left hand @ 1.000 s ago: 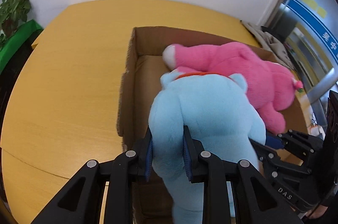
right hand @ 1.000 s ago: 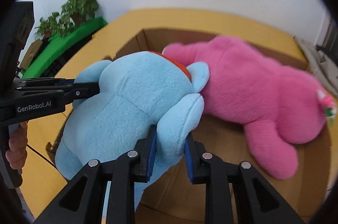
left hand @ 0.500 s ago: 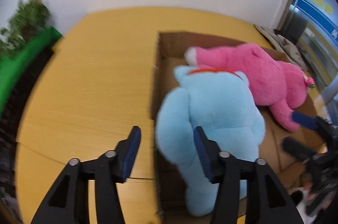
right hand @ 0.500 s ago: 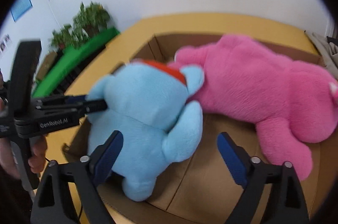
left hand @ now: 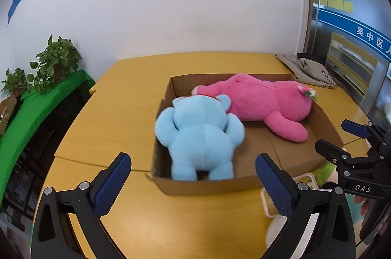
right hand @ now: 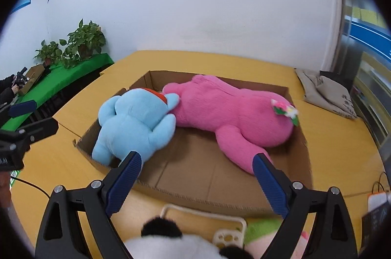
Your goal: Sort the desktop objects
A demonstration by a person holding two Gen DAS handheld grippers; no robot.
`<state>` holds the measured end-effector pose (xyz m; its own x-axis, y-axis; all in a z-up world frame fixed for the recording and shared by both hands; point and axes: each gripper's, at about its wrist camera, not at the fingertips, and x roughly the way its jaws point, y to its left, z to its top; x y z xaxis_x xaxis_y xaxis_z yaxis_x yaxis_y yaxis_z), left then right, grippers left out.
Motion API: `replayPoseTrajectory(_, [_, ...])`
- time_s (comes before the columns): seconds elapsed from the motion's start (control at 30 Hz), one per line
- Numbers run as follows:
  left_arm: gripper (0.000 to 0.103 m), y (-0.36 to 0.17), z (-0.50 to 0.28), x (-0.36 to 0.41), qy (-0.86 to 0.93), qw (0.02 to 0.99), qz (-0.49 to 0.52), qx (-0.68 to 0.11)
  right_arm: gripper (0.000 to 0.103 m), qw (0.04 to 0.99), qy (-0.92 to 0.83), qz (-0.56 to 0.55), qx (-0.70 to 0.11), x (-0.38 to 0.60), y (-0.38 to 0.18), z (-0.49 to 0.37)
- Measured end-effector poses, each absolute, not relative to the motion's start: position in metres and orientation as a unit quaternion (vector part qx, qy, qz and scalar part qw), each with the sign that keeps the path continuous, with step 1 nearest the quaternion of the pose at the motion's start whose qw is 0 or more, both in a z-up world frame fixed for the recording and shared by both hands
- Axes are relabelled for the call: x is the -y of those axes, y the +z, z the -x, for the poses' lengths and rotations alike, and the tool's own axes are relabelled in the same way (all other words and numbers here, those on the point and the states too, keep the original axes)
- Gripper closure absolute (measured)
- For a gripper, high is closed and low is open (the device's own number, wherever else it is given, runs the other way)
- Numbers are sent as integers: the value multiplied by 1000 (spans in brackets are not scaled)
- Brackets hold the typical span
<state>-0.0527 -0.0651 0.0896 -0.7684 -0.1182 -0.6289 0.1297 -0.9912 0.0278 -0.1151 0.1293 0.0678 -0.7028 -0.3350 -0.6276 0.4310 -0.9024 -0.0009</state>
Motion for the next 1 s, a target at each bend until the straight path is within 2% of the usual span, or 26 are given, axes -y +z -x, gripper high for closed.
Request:
replayPoseTrajectory(0.2, [0,76,29,28,-937,28,-348,-32,10,188,-923,-320,-99,-151,67,85])
replayPoseTrajectory(0.43, [0,79,20,3,-938,13,-347,-17,10,180,-930,-305,-103,-159,75,63])
replayPoseTrajectory(1.0, [0,67,28,-2,-931,-14,-364,-37,10,166,-927,-318,-106,-167,65,73])
